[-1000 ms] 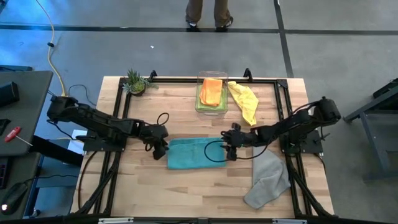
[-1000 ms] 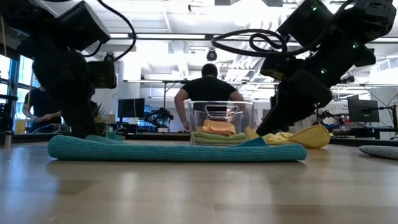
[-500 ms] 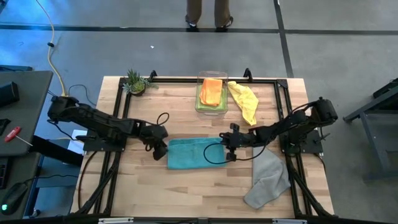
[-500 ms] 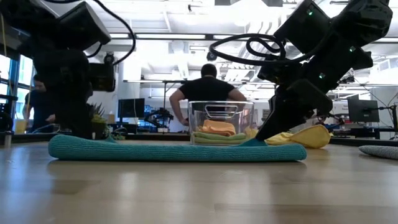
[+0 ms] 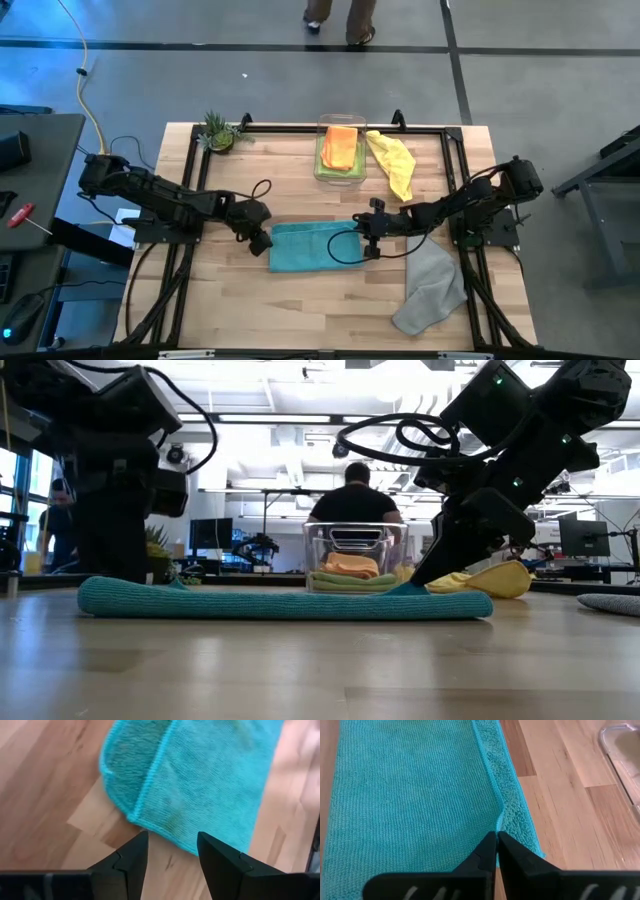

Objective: Fold microfiber towels
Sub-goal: Fold the blue microfiber cloth

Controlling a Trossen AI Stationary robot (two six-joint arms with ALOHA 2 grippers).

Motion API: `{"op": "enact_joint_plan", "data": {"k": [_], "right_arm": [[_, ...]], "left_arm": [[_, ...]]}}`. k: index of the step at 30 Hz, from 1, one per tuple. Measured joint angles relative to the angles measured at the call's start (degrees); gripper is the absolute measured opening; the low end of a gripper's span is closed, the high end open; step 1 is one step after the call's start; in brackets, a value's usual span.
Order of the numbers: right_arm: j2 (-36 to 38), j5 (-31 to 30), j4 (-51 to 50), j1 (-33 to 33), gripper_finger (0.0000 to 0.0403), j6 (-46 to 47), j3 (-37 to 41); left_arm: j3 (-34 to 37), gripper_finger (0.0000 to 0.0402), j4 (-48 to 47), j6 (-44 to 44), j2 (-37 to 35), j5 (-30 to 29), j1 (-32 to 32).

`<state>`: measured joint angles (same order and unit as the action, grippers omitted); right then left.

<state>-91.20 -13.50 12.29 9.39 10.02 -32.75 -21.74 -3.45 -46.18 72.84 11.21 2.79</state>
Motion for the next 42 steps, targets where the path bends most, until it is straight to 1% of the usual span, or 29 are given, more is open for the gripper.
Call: {"op": "enact_joint_plan", "data": {"k": [8, 11, 15, 23, 29, 34, 39, 42], "right_arm": [[0.0, 0.0, 0.0, 0.0, 0.0004, 0.0, 0.0], [0.0, 0.0, 0.0, 0.0, 0.0004, 0.0, 0.0], [0.0, 0.0, 0.0, 0.0, 0.0005, 0.0, 0.0], [0.0, 0.0, 0.1, 0.0, 0.0005, -0.3, 0.0], [0.0, 0.0, 0.1, 0.0, 0.0005, -0.6, 0.0], [0.0, 0.0, 0.1, 0.0, 0.0005, -0.6, 0.0], [0.1, -1.1, 0.1, 0.0, 0.0005, 1.4, 0.0], [0.5, -2.3, 0.0, 0.0, 0.0005, 1.8, 0.0]], "left_arm": [[2.9, 0.016, 6.4, -3.7, 0.1, 0.3, 0.1], [3.5, 0.0152, 7.8, -4.6, 0.1, 0.3, 0.1], [3.5, 0.0123, 8.2, -3.9, 0.1, 0.2, 0.1], [3.5, 0.0049, 10.9, -0.4, 0.1, -0.4, 0.2], [3.5, 0.0005, 10.9, 1.9, 0.1, -4.3, 0.2], [3.5, 0.0004, 10.6, 2.8, -0.1, -6.9, 0.2], [3.5, 0.0001, 6.9, 1.5, -1.6, -12.5, 0.1], [3.5, 0.0001, 5.7, 1.3, -1.8, -14.5, -0.1]]}}
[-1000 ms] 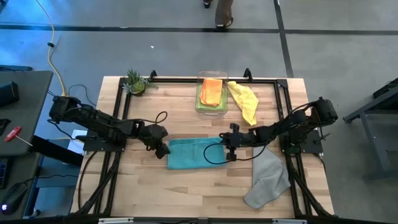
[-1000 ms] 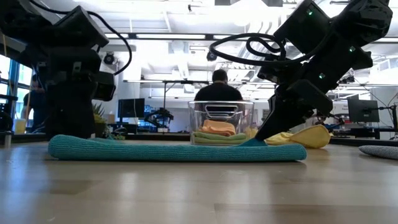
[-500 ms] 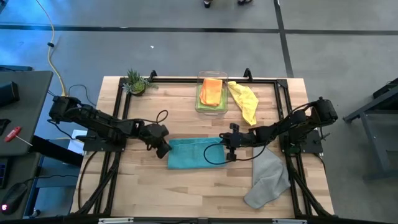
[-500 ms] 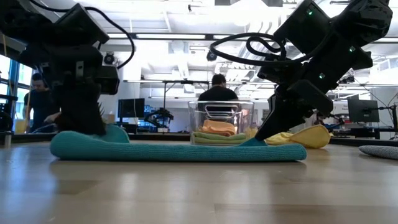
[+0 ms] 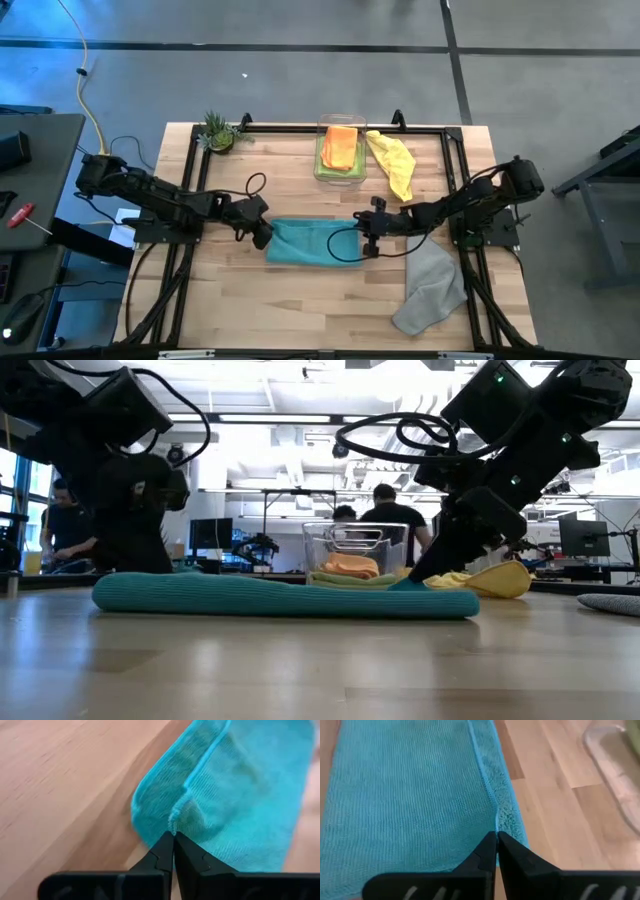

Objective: Fold microfiber towels
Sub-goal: Fold the blue microfiber cloth

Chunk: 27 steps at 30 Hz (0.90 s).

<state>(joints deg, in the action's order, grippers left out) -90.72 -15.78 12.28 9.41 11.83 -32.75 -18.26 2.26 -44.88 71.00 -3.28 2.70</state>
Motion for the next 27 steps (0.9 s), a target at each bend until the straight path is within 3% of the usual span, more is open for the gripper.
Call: {"op": "enact_joint_plan", "data": {"k": [8, 27], "right_arm": [[0.8, -1.2, -0.1, 0.0, 0.0002, 2.1, 0.0], [4.1, -10.7, -3.2, 2.6, 0.0, 6.3, 0.0]], "left_arm": [[0.0, 0.0, -1.2, -1.0, 0.0, -3.9, -1.4], [0.0, 0.0, -3.5, -3.6, -2.0, -14.5, -5.6]]}}
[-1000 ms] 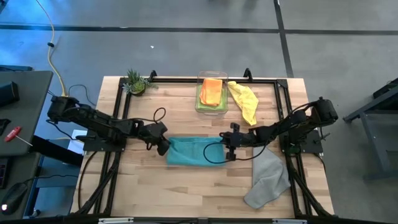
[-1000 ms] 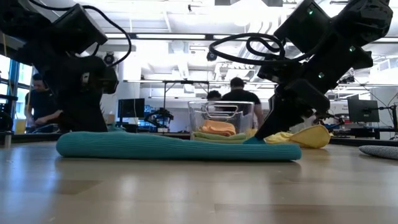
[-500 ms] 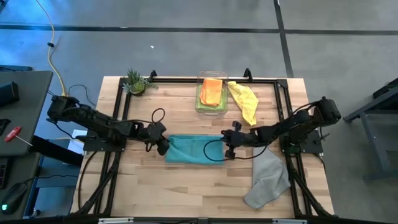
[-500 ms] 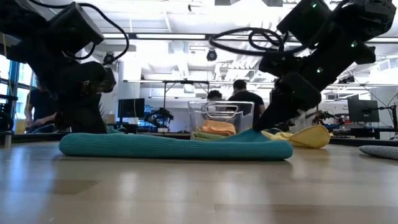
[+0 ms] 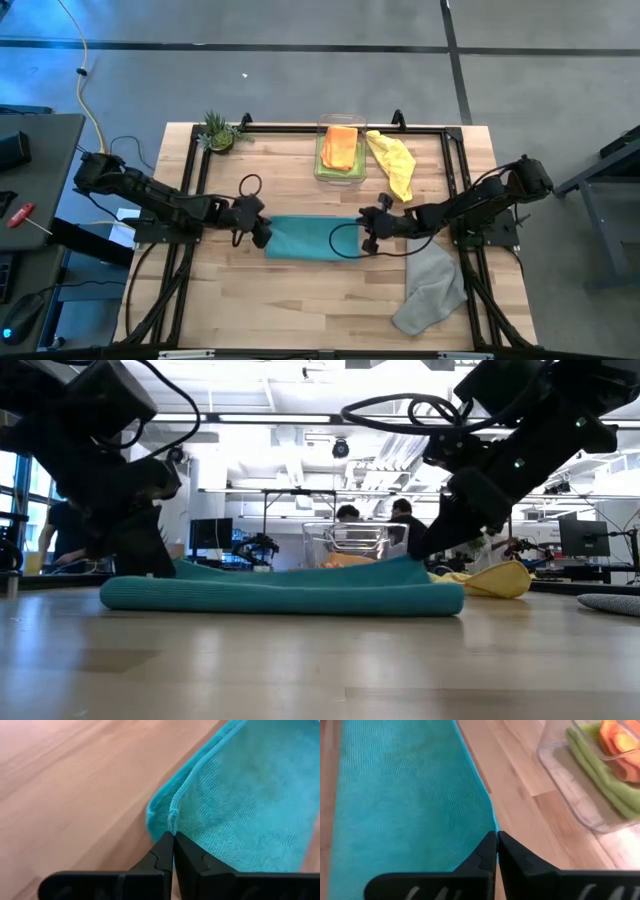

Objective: Fold microfiber towels
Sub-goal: Fold the blue microfiber cloth

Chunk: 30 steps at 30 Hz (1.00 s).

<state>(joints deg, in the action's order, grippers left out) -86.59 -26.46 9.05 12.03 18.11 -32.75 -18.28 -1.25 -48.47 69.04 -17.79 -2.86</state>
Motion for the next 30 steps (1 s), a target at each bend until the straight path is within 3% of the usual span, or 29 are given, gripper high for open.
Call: {"op": "enact_joint_plan", "data": {"k": [13, 19, 25, 28, 30], "right_arm": [[0.0, 0.2, -1.3, -1.3, 0.0005, 1.5, 0.0], [0.0, 1.6, -1.4, -1.3, 0.0076, 2.1, 0.0], [0.0, 0.6, -9.7, -1.3, 0.0158, 1.5, -4.5], [0.0, 4.8, -12.1, -1.3, 0.0164, 1.1, -6.7], [-0.3, 7.4, -9.3, -1.3, 0.0147, 1.7, -6.5]], "left_arm": [[0.0, 0.0004, -1.1, 0.2, 0.0, -2.1, -0.2], [0.0, 0.0048, -1.7, 2.6, 0.0, -0.5, -0.2], [-0.2, 0.0112, -3.4, 7.7, -0.3, 0.5, -0.2], [-1.4, 0.0129, -4.7, 12.2, -2.1, 1.8, -0.2], [-2.0, 0.013, -3.6, 16.3, -3.4, 3.3, -0.2]]}}
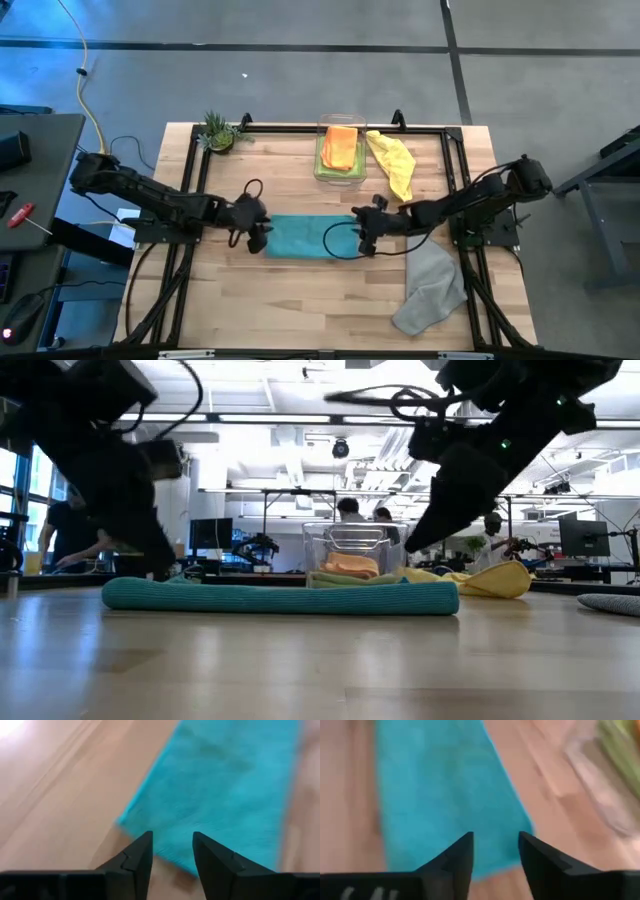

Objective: Fold microfiber towels
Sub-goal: Fold the blue microfiber cloth

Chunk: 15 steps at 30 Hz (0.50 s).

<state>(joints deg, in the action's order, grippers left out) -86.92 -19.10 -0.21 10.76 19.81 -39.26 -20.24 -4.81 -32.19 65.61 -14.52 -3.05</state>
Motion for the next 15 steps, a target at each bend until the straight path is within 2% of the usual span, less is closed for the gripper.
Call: {"op": "enact_joint_plan", "data": {"k": [2, 5, 7, 12, 15], "right_arm": [[-1.0, 1.8, 4.2, 0.0, 0.0113, 1.2, 0.7], [-3.8, 3.0, 6.0, 0.0, 0.004, 2.7, 0.8], [-6.0, 3.2, 6.6, 0.0, 0.0011, 3.3, 0.8], [-11.1, 5.3, 7.7, -1.2, 0.0036, 5.2, 0.7], [-11.7, 5.0, 7.4, -2.2, 0.0033, 5.7, 0.5]], "left_arm": [[0.0, 0.0121, 3.3, 4.5, -0.4, 1.7, 0.0], [-0.1, 0.0094, 6.4, 9.4, -0.1, 4.1, 0.5], [-0.1, 0.007, 8.2, 11.6, 1.4, 5.9, 1.0], [0.0, 0.0012, 10.6, 15.9, 4.9, 9.3, 1.7], [0.0, 0.0005, 10.7, 16.3, 7.2, 9.5, 1.2]]}}
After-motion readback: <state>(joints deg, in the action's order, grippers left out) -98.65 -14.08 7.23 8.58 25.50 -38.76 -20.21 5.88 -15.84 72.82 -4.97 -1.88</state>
